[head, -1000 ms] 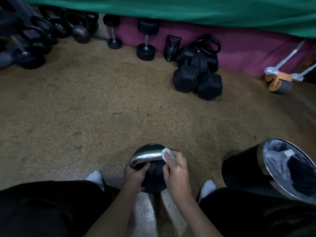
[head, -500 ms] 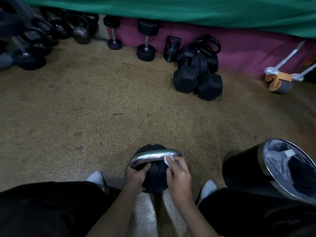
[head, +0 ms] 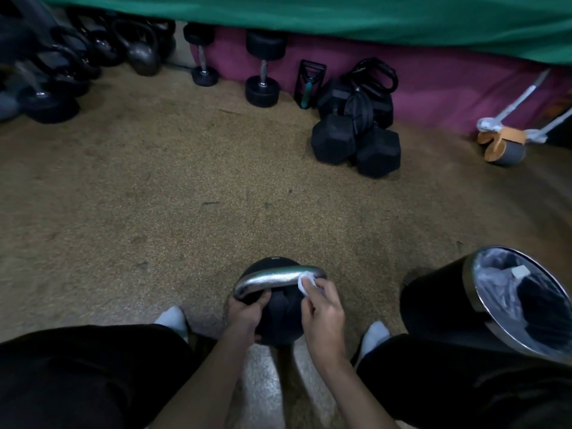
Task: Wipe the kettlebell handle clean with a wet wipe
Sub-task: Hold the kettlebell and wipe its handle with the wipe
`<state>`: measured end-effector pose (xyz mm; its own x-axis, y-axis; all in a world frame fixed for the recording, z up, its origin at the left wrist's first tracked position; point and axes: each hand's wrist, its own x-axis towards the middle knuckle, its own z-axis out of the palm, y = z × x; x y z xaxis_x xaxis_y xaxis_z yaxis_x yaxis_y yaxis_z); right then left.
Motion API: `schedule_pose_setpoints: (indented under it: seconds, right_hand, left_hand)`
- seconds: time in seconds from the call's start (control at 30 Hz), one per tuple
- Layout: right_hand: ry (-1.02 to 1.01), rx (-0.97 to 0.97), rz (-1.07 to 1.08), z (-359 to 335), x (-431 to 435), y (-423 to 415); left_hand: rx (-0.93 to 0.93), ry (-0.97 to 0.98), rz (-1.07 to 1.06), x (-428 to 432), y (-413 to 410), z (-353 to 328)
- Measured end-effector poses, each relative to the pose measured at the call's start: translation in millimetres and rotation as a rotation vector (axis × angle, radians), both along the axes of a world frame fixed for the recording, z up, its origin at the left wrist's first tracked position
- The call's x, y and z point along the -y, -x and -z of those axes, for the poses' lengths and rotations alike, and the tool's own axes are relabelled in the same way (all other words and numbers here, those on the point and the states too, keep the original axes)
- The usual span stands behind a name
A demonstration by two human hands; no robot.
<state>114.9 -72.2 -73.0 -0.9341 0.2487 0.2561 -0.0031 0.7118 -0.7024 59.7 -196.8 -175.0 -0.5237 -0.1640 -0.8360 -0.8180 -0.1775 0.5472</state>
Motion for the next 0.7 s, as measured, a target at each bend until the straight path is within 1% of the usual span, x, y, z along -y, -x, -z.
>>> schedule_pose_setpoints:
  seconds: [0.07,0.17,0.2,0.33,0.5,0.7]
  right_hand:
    - [0.048,0.006,-0.011,-2.2,2.9,3.0]
    - [-0.054,-0.053,-0.059,-3.2,7.1,4.0]
    - [-0.050,-0.062,-0.055,-2.6,5.5,3.7]
    - [0.023,-0.032,-0.010,1.0,-2.4,1.5]
    - [0.156,-0.008,-0.053,1.7,4.2,2.9]
    - [0.074,-0.047,-0.036,-0.8,3.4,0.1]
  left_hand:
    - [0.003,-0.010,0.006,0.5,-0.4,2.0]
    - [-0.001,-0.013,0.016,0.6,-0.5,2.2]
    - [0.001,-0.016,0.016,0.4,-0.4,3.1]
    - [0.021,-0.018,0.009,0.0,1.8,3.1]
    - [0.016,-0.028,0.021,1.8,1.0,7.5]
    - [0.030,0.015,0.032,2.8,2.6,14.4]
